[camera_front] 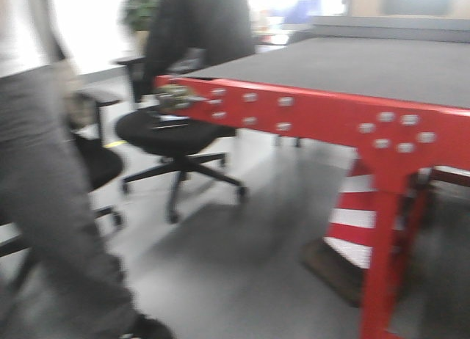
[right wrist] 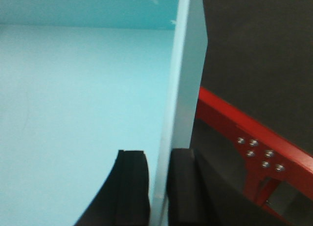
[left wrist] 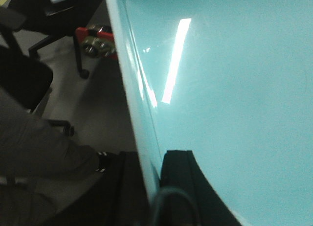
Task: Fetch blue bin and place on conveyor start
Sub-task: 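Carry the bin in both grippers while driving toward the red conveyor, then hold the bin with both grippers and approach the conveyor belt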
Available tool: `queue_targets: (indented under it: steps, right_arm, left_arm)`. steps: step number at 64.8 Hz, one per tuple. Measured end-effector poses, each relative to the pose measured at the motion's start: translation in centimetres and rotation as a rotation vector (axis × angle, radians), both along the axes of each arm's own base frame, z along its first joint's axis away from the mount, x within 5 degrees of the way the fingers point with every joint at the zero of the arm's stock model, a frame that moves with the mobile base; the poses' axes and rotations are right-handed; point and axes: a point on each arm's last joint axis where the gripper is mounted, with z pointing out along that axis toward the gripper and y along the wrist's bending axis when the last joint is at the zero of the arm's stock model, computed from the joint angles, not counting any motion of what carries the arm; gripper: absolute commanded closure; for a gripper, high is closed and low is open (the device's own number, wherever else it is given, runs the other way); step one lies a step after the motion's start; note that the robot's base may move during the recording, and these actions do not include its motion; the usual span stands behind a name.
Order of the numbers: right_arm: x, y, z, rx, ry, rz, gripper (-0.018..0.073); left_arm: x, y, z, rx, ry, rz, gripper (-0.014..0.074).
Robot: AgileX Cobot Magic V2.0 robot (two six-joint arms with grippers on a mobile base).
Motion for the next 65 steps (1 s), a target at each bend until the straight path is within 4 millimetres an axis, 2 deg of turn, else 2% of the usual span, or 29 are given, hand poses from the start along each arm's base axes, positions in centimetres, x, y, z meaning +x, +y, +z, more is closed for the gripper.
queue_targets:
  steps: [65]
  right_arm:
    - [0.15,0.56,-0.15,0.039,0.012,0.025,0.0711]
  left_arm:
    - [0.34,0.64,0.51,0.094,-0.074,0.052,0.0708]
